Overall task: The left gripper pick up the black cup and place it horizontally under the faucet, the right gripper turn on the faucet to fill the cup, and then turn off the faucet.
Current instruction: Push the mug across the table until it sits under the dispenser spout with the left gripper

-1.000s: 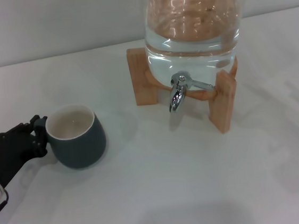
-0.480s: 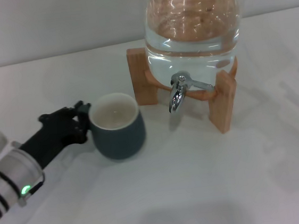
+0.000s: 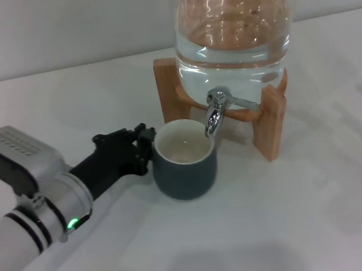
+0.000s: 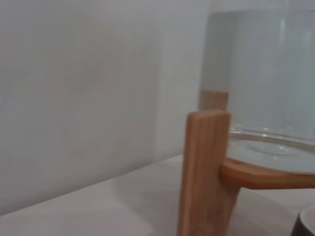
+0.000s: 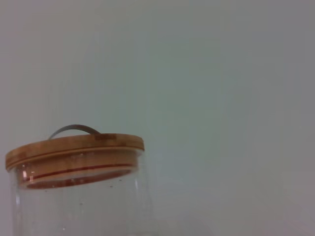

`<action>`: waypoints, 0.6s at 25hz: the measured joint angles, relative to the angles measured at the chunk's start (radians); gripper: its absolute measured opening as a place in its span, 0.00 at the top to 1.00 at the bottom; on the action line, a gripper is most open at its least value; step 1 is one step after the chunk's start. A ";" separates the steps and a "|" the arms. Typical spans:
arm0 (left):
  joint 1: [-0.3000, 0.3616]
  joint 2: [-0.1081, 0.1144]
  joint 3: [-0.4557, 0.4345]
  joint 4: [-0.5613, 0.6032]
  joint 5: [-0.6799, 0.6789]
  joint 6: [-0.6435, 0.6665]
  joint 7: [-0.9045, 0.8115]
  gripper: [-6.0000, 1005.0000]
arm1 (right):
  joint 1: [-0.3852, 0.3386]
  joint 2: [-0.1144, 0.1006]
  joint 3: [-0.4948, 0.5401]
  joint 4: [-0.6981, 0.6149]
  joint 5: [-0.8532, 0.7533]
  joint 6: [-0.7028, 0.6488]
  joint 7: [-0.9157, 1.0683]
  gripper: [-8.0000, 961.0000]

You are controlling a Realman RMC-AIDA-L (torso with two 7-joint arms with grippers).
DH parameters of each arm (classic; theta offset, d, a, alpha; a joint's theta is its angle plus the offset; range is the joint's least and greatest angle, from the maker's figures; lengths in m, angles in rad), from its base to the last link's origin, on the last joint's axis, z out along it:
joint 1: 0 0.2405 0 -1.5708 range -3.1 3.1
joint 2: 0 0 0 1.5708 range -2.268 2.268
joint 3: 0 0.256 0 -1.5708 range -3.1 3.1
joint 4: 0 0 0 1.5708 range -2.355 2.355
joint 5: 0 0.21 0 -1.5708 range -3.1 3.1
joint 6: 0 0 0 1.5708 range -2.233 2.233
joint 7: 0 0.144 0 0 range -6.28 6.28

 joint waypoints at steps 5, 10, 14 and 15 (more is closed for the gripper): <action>-0.006 -0.002 -0.004 0.055 0.001 -0.054 0.050 0.86 | -0.001 0.000 -0.004 0.000 0.000 0.013 0.000 0.25; -0.016 -0.005 -0.011 0.076 -0.002 -0.071 0.077 0.86 | -0.003 0.000 -0.004 0.000 0.000 0.016 0.001 0.25; -0.027 -0.007 -0.011 0.086 -0.004 -0.083 0.076 0.86 | -0.003 0.000 -0.005 0.000 0.000 0.016 0.001 0.24; -0.032 -0.007 -0.012 0.099 -0.004 -0.104 0.076 0.86 | -0.003 0.000 -0.005 0.000 0.000 0.016 0.001 0.24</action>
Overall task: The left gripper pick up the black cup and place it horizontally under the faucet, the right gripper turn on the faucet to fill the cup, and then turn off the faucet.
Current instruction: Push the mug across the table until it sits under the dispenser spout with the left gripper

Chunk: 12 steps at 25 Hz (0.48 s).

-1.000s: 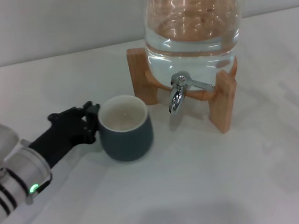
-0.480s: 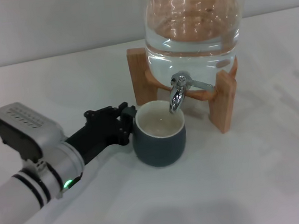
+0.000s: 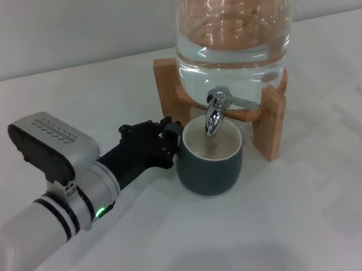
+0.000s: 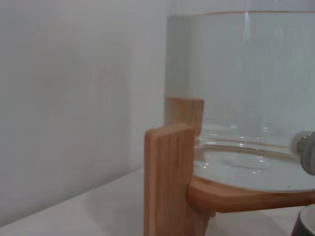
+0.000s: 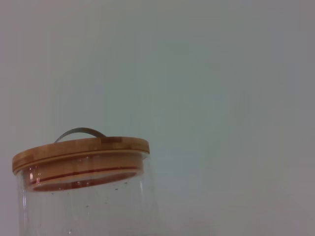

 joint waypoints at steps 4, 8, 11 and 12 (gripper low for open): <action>-0.006 0.000 -0.001 0.013 0.002 -0.026 0.002 0.86 | -0.001 0.000 0.000 0.000 0.000 0.000 0.000 0.24; -0.011 0.000 0.000 0.025 0.006 -0.045 0.002 0.86 | -0.002 -0.001 0.001 0.000 0.000 -0.002 0.000 0.24; -0.012 0.000 0.001 0.027 0.006 -0.058 0.002 0.86 | -0.003 -0.001 0.001 0.000 0.000 -0.003 0.000 0.24; -0.012 0.000 0.002 0.028 0.006 -0.063 0.002 0.86 | -0.004 -0.001 0.001 0.000 0.000 -0.003 0.000 0.24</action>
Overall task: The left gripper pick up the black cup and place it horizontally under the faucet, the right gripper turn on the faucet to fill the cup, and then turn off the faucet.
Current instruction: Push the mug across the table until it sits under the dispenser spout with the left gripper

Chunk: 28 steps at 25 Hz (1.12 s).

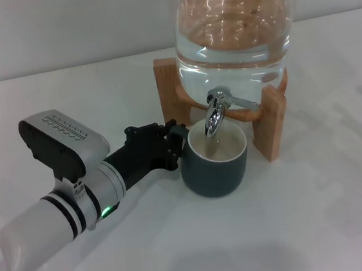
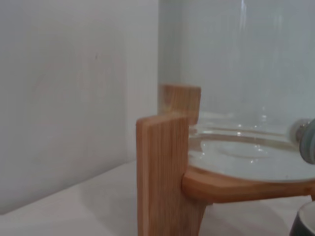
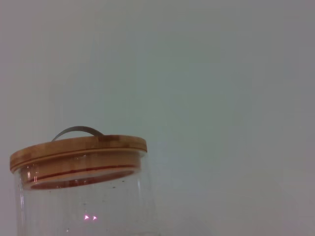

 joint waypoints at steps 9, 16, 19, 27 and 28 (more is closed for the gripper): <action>0.006 0.000 0.004 0.003 0.002 -0.007 0.034 0.86 | -0.004 0.000 0.000 0.000 0.000 -0.002 0.000 0.25; 0.009 0.000 0.003 0.004 0.003 0.002 0.034 0.87 | -0.005 0.000 0.000 0.000 0.000 -0.003 0.001 0.24; 0.009 0.000 0.004 0.004 0.003 0.002 0.035 0.78 | -0.005 0.000 0.000 0.000 -0.001 -0.003 0.001 0.24; 0.019 0.003 -0.001 0.002 0.002 0.010 0.035 0.66 | -0.007 0.000 0.000 0.001 -0.002 -0.003 0.002 0.25; 0.024 0.004 -0.001 0.000 0.002 0.013 0.035 0.66 | -0.007 0.000 0.000 0.001 -0.002 -0.003 0.002 0.25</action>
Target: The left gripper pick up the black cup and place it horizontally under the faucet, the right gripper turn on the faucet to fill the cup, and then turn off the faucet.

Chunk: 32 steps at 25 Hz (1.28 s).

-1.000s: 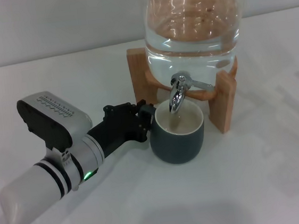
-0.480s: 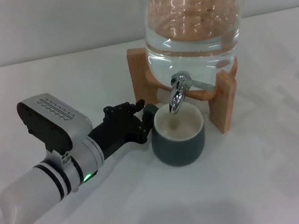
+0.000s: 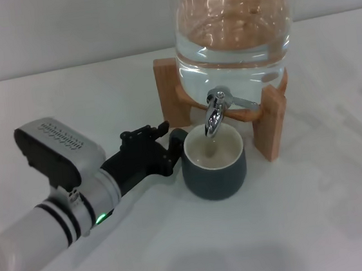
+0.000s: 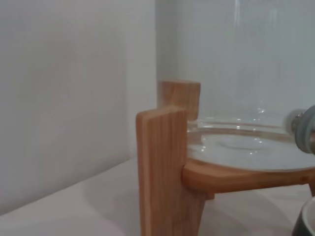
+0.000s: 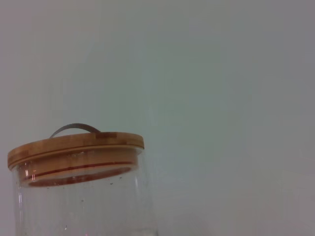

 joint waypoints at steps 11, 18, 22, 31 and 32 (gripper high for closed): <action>0.060 0.004 0.002 -0.012 0.016 0.054 0.003 0.66 | -0.001 0.000 0.000 0.000 0.000 0.002 0.000 0.25; 0.116 0.007 -0.004 -0.058 0.024 0.160 0.003 0.66 | -0.001 0.000 -0.007 0.000 0.000 0.003 0.000 0.25; 0.161 0.009 -0.012 -0.110 0.016 0.263 0.001 0.66 | -0.006 -0.002 -0.016 -0.006 0.000 0.005 0.003 0.25; 0.274 0.019 -0.201 -0.275 0.007 0.565 -0.096 0.66 | -0.081 -0.002 -0.110 -0.339 -0.116 0.045 0.309 0.25; 0.277 0.020 -0.215 -0.288 0.001 0.582 -0.107 0.66 | -0.083 -0.002 -0.133 -0.386 -0.129 0.049 0.368 0.25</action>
